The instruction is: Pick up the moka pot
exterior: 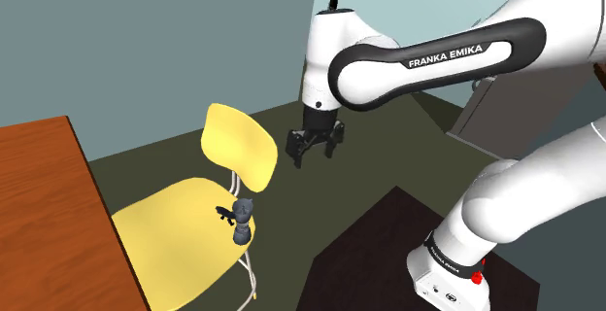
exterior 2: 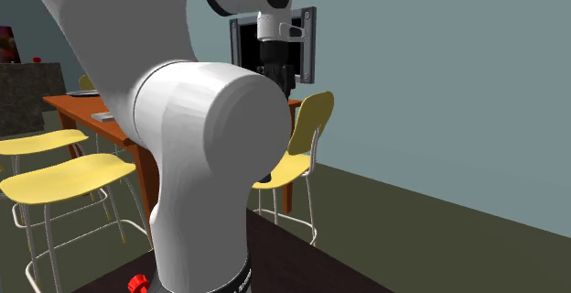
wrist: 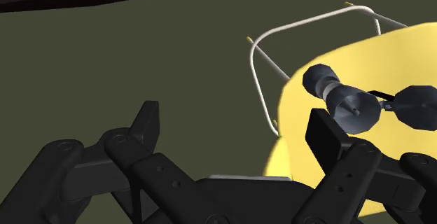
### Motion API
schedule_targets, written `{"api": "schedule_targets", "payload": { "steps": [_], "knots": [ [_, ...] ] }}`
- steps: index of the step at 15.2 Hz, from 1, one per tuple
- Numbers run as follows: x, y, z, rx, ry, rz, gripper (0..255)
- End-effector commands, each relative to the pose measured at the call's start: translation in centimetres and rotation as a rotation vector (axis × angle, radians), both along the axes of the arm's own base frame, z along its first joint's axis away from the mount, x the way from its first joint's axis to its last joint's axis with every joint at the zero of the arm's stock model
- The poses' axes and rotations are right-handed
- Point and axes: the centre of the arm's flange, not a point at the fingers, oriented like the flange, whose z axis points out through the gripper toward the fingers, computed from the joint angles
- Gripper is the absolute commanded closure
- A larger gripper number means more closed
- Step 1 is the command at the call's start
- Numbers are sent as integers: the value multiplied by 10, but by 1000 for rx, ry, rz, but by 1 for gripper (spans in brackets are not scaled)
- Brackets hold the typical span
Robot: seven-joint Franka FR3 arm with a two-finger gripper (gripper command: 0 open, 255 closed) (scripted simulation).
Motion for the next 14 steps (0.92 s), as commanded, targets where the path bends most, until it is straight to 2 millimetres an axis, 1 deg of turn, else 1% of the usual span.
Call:
{"api": "schedule_targets", "payload": {
  "steps": [1, 8, 14],
  "knots": [
    [9, 21, -16, -4, 10, -47, 0],
    [51, 83, -75, -22, 44, -199, 0],
    [92, 130, -128, -38, 74, -329, 0]
  ]
}}
